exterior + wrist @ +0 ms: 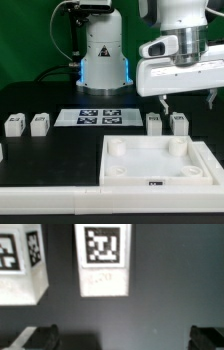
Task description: Assemble one leg
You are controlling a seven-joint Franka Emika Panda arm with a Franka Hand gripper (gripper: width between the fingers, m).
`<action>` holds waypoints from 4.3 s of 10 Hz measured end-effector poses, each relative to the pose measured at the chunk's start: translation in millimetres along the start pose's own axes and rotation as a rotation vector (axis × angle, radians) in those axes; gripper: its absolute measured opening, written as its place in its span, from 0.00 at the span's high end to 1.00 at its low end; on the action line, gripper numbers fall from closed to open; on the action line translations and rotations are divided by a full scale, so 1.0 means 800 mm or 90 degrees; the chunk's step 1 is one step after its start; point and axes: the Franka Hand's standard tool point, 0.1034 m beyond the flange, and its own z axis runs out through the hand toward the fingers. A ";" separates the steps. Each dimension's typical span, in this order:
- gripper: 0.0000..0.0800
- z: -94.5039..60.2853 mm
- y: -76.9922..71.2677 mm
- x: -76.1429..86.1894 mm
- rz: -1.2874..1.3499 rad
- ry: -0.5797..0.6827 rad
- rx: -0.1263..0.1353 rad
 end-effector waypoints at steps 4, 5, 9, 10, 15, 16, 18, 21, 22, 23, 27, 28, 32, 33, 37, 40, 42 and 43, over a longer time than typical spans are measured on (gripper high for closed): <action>0.19 0.002 0.010 -0.015 0.008 -0.198 -0.016; 0.19 0.003 0.007 -0.015 0.010 -0.255 -0.017; 0.19 0.006 0.001 -0.022 0.015 -0.479 -0.018; 0.19 0.014 0.001 -0.019 0.019 -0.510 -0.015; 0.19 0.037 0.001 -0.022 0.023 -0.682 -0.013; 0.19 0.041 0.001 -0.026 0.023 -0.687 -0.013; 0.19 0.050 -0.001 -0.029 0.021 -0.679 -0.014; 0.19 0.058 0.007 -0.033 0.021 -0.667 -0.010; 0.25 0.058 0.006 -0.034 0.021 -0.668 -0.011; 0.25 0.058 0.006 -0.035 0.021 -0.668 -0.011; 0.64 0.056 0.008 -0.030 0.022 -0.667 -0.008; 0.64 0.055 0.009 -0.029 0.023 -0.665 -0.007; 0.64 0.055 0.010 -0.029 0.024 -0.666 -0.007; 0.64 0.055 0.010 -0.029 0.024 -0.666 -0.007; 0.63 0.048 0.012 -0.024 0.026 -0.660 -0.005; 0.63 -0.029 0.018 -0.011 0.025 -0.679 -0.005; 0.63 -0.035 0.017 -0.002 0.026 -0.640 -0.004; 0.63 -0.033 0.018 -0.005 0.026 -0.643 -0.004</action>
Offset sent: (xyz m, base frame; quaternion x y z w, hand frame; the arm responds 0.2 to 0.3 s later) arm -0.0103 -0.0072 -0.0082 0.0167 -0.3172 0.0593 0.9463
